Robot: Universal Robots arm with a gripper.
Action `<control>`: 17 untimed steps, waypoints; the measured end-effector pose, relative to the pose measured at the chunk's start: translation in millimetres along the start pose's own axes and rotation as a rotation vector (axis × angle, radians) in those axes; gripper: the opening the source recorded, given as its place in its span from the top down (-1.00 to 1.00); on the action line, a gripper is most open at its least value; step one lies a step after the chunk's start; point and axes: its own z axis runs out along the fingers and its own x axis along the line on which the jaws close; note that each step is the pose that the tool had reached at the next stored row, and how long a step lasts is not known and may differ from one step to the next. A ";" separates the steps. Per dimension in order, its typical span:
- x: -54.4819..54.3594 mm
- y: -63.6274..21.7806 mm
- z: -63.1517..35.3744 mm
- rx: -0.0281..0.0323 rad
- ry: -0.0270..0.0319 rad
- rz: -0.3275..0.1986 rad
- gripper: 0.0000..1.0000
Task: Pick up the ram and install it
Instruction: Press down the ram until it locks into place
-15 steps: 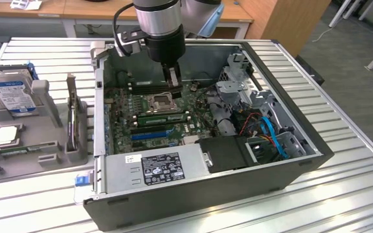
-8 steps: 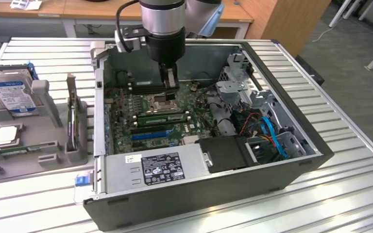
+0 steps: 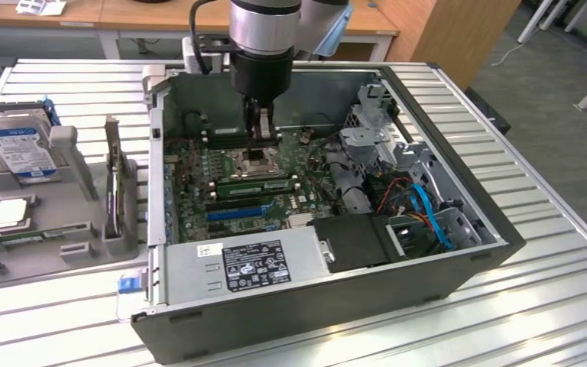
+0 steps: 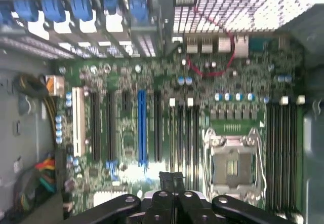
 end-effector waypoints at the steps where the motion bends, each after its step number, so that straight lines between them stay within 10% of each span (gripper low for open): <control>1: 0.0 0.0 0.0 0.0000 -0.0001 0.000 0.79; 17: -1.0 -27.3 0.3 0.0000 -0.0002 0.000 0.79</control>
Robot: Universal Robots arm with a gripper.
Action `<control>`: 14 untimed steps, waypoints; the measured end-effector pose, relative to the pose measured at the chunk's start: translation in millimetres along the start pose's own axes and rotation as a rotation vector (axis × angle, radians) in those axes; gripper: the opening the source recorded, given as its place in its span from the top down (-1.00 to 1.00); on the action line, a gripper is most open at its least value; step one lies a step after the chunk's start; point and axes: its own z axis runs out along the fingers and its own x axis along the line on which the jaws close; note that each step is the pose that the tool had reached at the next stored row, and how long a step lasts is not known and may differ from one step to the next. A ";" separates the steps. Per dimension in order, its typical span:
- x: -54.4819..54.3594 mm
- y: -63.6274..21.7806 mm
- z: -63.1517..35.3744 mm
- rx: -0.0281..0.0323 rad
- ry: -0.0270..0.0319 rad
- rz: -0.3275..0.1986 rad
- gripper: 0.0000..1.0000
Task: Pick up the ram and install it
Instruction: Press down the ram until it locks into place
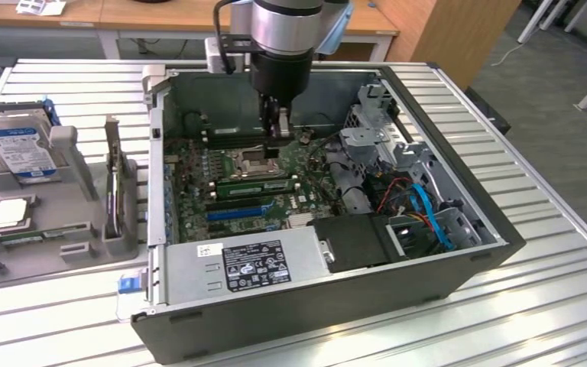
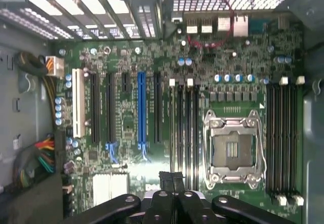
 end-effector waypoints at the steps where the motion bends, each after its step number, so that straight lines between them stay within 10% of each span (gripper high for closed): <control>1: -0.1 -2.2 0.0 -0.0001 0.0001 0.000 0.79; 14: -1.0 -32.1 0.2 0.0001 0.0000 -0.003 0.79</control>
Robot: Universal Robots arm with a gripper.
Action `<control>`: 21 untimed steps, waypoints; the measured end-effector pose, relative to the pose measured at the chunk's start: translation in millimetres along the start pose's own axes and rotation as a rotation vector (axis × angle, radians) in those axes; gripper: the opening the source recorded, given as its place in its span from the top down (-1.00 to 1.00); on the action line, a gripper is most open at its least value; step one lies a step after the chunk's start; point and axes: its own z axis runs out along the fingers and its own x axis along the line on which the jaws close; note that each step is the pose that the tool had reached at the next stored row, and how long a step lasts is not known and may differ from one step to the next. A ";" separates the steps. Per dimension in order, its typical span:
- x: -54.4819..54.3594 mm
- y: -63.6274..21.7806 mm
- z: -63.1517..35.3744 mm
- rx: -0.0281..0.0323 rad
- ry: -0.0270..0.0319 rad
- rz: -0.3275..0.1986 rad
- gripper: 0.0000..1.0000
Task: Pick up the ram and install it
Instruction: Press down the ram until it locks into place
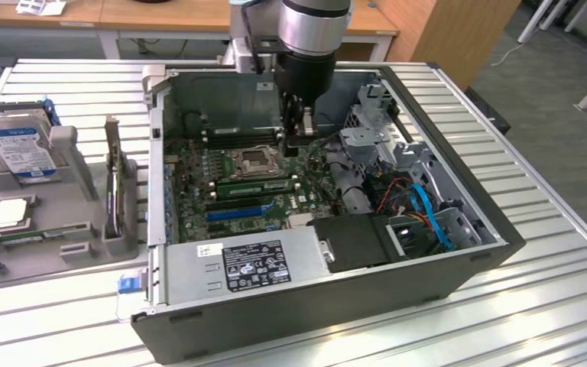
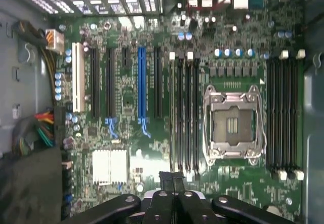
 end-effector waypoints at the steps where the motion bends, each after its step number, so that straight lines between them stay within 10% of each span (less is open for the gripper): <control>1: 0.0 -2.7 0.0 -0.0001 0.0000 0.000 0.79; 21: -0.8 -9.3 25.3 0.0000 0.0001 -0.002 0.79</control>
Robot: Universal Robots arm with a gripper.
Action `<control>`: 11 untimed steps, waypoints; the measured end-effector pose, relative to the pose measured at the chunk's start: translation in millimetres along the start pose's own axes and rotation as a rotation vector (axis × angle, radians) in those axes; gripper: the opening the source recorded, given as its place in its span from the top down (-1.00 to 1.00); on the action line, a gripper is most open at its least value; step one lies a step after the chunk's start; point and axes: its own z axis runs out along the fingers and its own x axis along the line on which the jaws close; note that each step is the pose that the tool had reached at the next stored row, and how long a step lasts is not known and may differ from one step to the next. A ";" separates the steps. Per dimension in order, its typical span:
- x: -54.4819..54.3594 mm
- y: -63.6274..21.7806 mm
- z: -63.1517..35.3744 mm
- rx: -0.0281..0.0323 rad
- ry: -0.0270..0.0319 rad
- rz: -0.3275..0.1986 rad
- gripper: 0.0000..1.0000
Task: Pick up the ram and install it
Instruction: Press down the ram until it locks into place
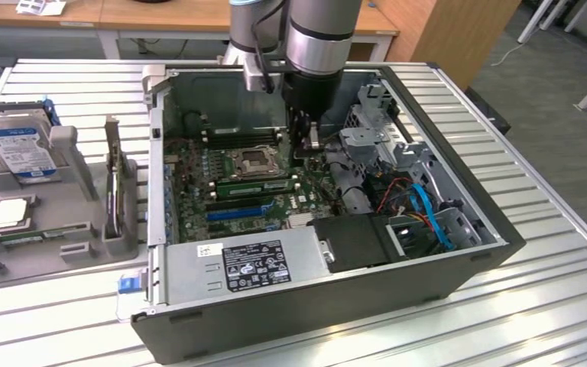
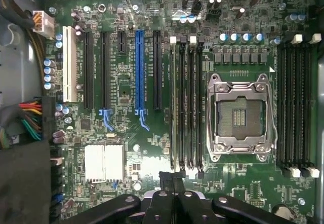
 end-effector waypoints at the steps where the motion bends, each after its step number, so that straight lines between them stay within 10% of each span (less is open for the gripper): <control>1: 0.0 0.0 1.8 0.0000 0.0000 0.000 0.79; 11: -0.3 0.2 20.0 0.0000 -0.0001 0.000 0.79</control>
